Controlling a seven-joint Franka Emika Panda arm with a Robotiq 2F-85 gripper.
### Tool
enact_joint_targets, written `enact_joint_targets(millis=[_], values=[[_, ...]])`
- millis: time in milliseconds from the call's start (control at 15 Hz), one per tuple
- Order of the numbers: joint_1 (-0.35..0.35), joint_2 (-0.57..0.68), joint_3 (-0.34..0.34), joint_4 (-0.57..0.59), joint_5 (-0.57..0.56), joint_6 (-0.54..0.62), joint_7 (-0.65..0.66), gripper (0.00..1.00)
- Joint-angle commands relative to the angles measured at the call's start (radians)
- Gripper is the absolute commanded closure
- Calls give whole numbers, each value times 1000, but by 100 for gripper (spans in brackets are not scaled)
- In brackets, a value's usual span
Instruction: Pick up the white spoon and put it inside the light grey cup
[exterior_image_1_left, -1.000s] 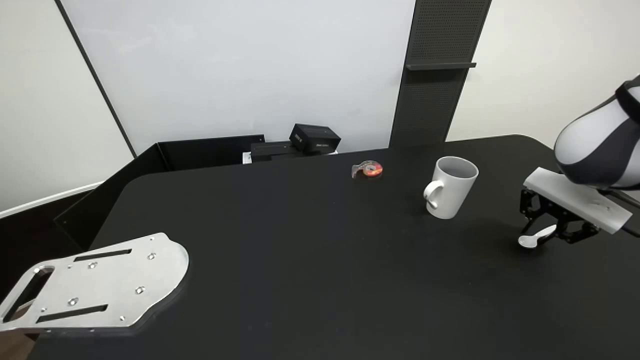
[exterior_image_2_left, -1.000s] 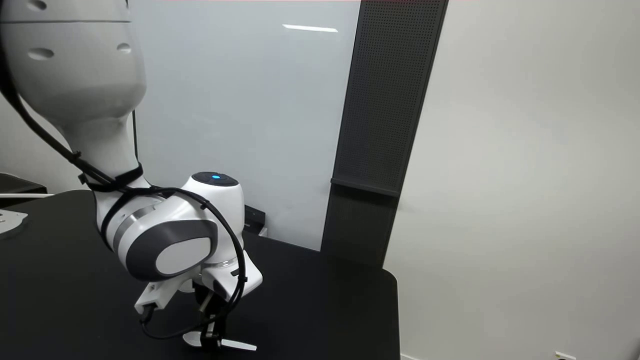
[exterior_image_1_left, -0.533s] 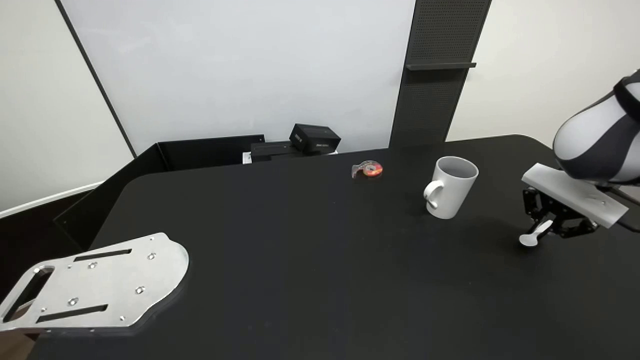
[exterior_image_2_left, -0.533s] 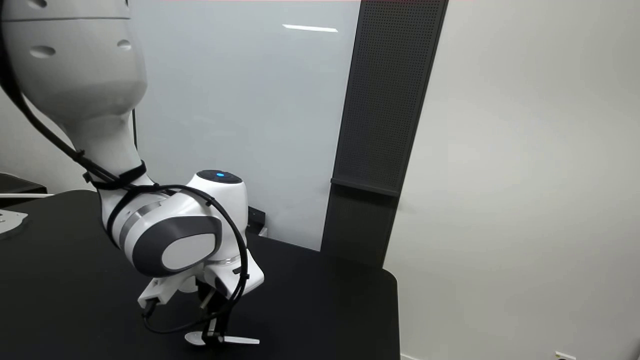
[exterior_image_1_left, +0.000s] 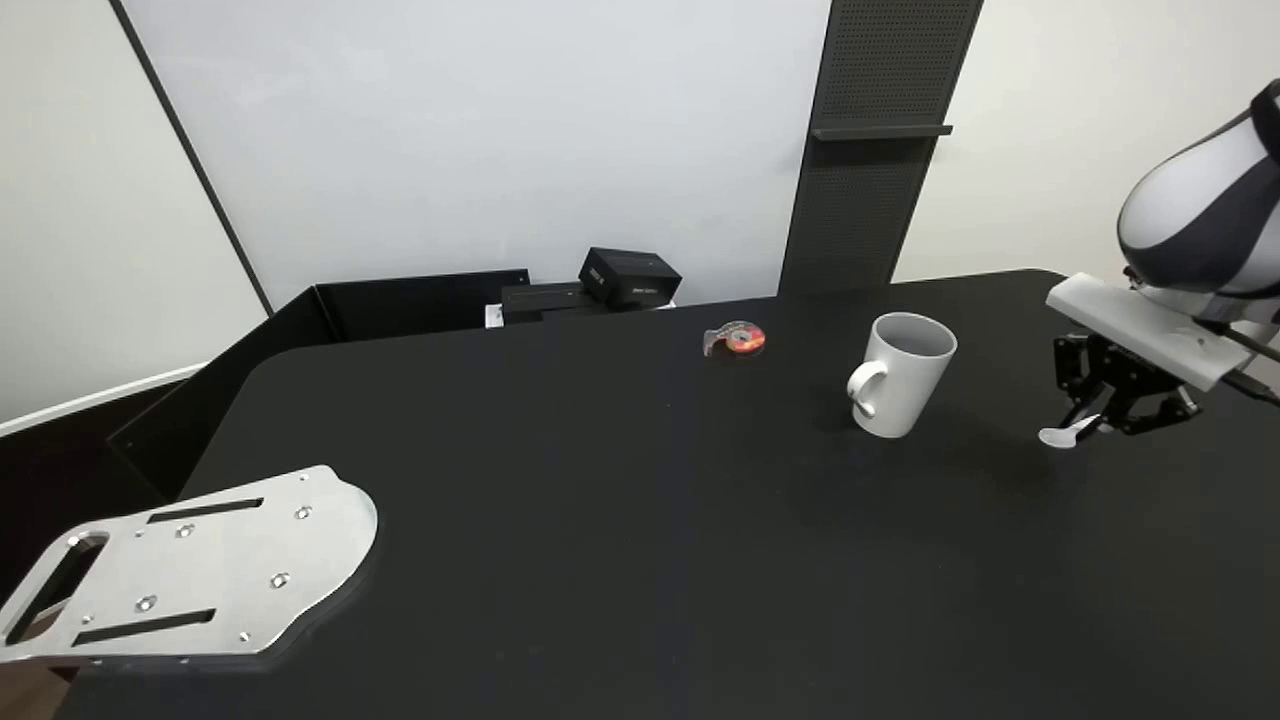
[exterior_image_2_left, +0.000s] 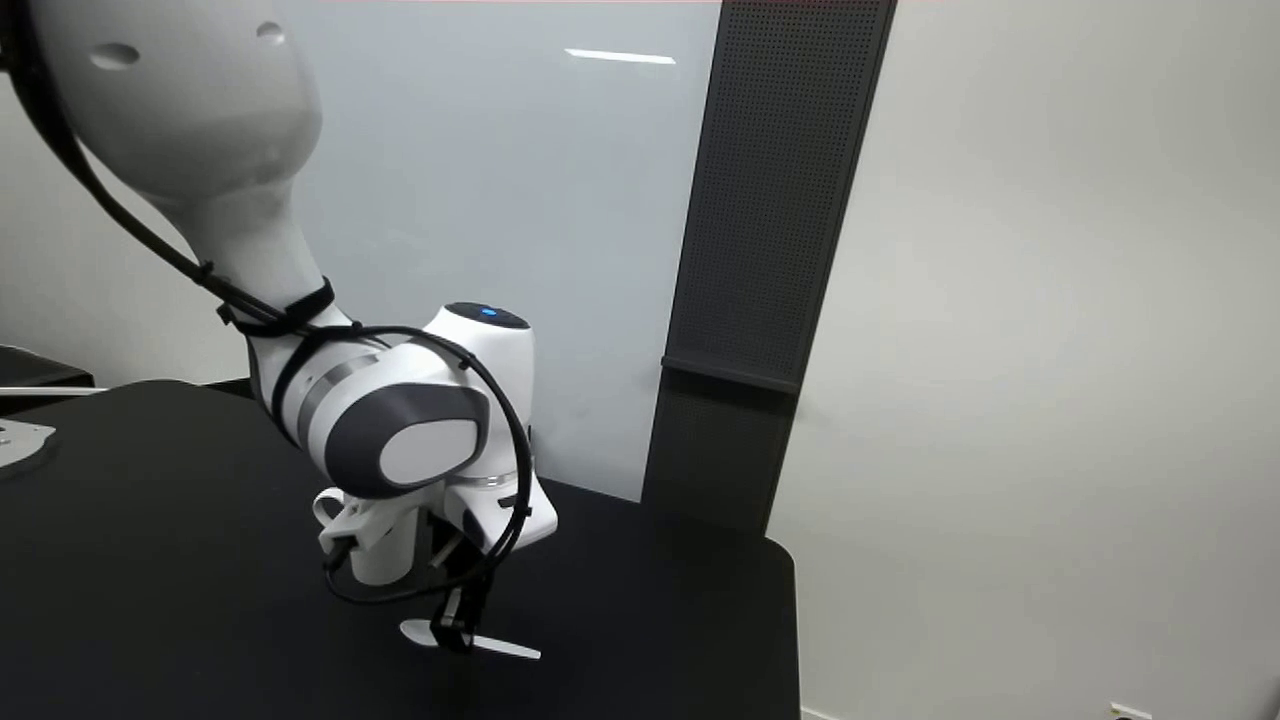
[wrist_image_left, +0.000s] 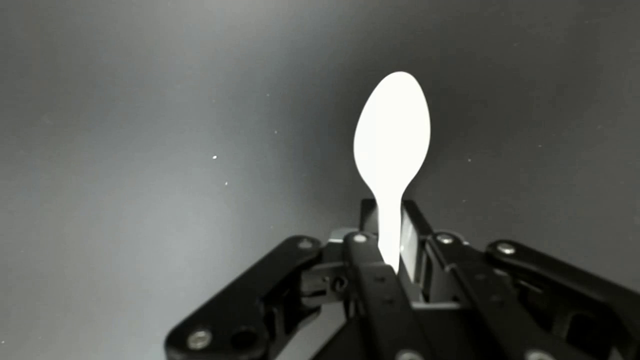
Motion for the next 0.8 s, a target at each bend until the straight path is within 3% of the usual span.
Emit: enact_joint_targets(millis=[0, 533, 733], values=[[-35, -67, 23, 16, 25, -117, 52, 96], [-128, -193, 149, 14, 234, -203, -10, 96], [-131, -223, 173, 15, 329, -227, -51, 96]])
